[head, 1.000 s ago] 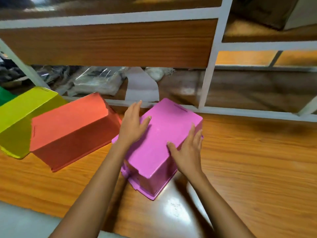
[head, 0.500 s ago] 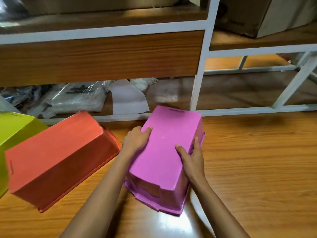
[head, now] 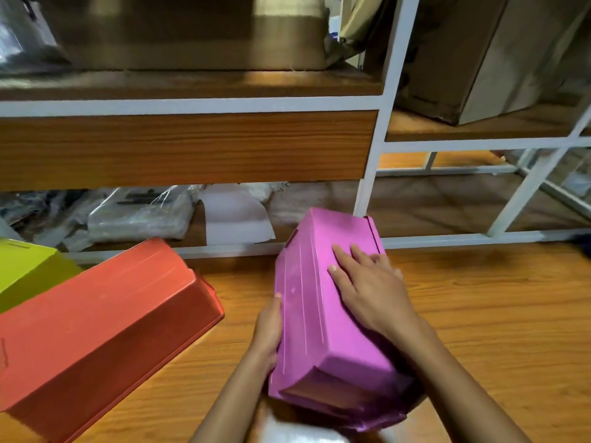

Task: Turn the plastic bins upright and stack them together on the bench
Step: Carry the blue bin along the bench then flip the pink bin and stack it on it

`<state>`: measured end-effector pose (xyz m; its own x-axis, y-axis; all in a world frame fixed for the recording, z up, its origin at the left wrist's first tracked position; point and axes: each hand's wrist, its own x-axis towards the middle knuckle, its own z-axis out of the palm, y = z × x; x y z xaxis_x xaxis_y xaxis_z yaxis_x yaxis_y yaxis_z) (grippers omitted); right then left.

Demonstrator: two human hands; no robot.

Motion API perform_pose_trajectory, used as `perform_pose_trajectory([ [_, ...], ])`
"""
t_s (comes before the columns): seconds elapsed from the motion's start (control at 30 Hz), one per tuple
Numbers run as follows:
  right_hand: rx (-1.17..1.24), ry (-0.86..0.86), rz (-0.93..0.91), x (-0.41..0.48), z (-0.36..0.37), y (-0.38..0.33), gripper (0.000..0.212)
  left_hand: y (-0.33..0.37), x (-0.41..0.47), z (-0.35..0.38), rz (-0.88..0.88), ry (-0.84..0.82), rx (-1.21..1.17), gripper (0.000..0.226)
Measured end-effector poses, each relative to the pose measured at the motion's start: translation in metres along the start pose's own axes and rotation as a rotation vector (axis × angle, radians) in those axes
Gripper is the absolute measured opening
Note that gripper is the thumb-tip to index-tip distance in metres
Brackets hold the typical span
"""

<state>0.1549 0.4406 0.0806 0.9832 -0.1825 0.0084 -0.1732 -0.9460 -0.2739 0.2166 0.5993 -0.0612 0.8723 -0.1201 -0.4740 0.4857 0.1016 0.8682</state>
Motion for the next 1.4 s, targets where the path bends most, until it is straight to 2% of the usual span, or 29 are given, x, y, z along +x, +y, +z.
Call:
perform_pose_trajectory([
  [0.1, -0.115, -0.089, -0.069, 0.005, -0.009, 0.000, 0.059, 0.018, -0.008, 0.000, 0.218, 0.194, 0.136, 0.032],
  [0.17, -0.142, -0.161, -0.061, 0.007, -0.009, 0.000, 0.069, 0.043, -0.023, -0.001, 0.373, 0.264, 0.173, 0.033],
  [0.23, -0.055, -0.193, 0.013, 0.010, -0.005, 0.000, 0.090, 0.068, -0.039, -0.001, 0.438, 0.183, 0.089, 0.026],
  [0.3, 0.146, -0.169, 0.092, 0.013, 0.001, 0.000, 0.107, 0.085, -0.054, 0.005, 0.346, -0.024, -0.007, 0.022],
  [0.33, 0.277, -0.112, 0.105, 0.017, 0.006, 0.001, 0.106, 0.087, -0.054, 0.005, 0.311, -0.102, -0.002, 0.025],
  [0.37, 0.417, -0.034, 0.112, 0.020, 0.011, 0.004, 0.094, 0.090, -0.055, 0.007, 0.297, -0.141, 0.020, 0.031],
  [0.43, 0.646, 0.097, 0.149, 0.028, 0.017, 0.006, 0.048, 0.093, -0.050, 0.007, 0.316, -0.119, 0.047, 0.041],
  [0.47, 0.728, 0.111, 0.156, 0.031, 0.018, 0.007, 0.033, 0.091, -0.045, 0.004, 0.333, -0.096, 0.048, 0.043],
  [0.5, 0.801, 0.094, 0.150, 0.033, 0.021, 0.007, 0.028, 0.091, -0.045, 0.001, 0.334, -0.086, 0.042, 0.045],
  [0.57, 0.893, 0.053, 0.114, 0.032, 0.026, 0.005, 0.029, 0.086, -0.044, -0.004, 0.312, -0.078, 0.002, 0.044],
  [0.67, 0.868, 0.070, 0.086, 0.025, 0.036, 0.004, 0.031, 0.067, -0.047, -0.006, 0.250, -0.089, -0.035, 0.043],
  [0.77, 0.803, 0.104, 0.088, 0.025, 0.038, 0.004, 0.031, 0.056, -0.050, -0.005, 0.210, -0.107, -0.075, 0.059],
  [0.83, 0.786, 0.112, 0.112, 0.025, 0.037, 0.000, 0.027, 0.056, -0.055, -0.008, 0.372, -0.033, 0.096, 0.068],
  [0.9, 0.815, 0.110, 0.122, 0.023, 0.035, -0.007, 0.027, 0.060, -0.058, -0.015, 0.695, 0.135, 0.433, 0.060],
  [0.93, 0.846, 0.110, 0.108, 0.020, 0.034, -0.014, 0.026, 0.064, -0.061, -0.018, 0.855, 0.182, 0.580, 0.052],
  [0.97, 0.887, 0.108, 0.085, 0.018, 0.031, -0.021, 0.022, 0.068, -0.063, -0.018, 0.943, 0.176, 0.664, 0.047],
  [1.03, 1.006, 0.067, 0.082, 0.013, 0.027, -0.038, 0.029, 0.080, -0.073, -0.015, 0.923, 0.112, 0.706, 0.043],
  [1.1, 1.100, -0.008, 0.077, 0.009, 0.026, -0.049, 0.042, 0.092, -0.079, -0.013, 0.785, 0.074, 0.695, 0.043],
  [1.17, 1.059, -0.022, 0.034, 0.004, 0.032, -0.054, 0.043, 0.096, -0.073, -0.020, 0.634, 0.034, 0.672, 0.054],
  [1.23, 0.765, 0.031, -0.006, 0.002, 0.041, -0.047, 0.039, 0.097, -0.066, -0.032, 0.512, 0.011, 0.608, 0.074],
  [1.3, 0.329, 0.006, 0.019, 0.001, 0.053, -0.034, 0.042, 0.097, -0.061, -0.044, 0.451, 0.023, 0.501, 0.069],
  [1.33, 0.180, -0.075, 0.086, 0.000, 0.059, -0.027, 0.045, 0.096, -0.058, -0.049, 0.440, 0.026, 0.429, 0.064],
  [1.4, 0.070, -0.231, 0.210, -0.003, 0.069, -0.013, 0.050, 0.091, -0.057, -0.057, 0.422, 0.027, 0.292, 0.057],
])
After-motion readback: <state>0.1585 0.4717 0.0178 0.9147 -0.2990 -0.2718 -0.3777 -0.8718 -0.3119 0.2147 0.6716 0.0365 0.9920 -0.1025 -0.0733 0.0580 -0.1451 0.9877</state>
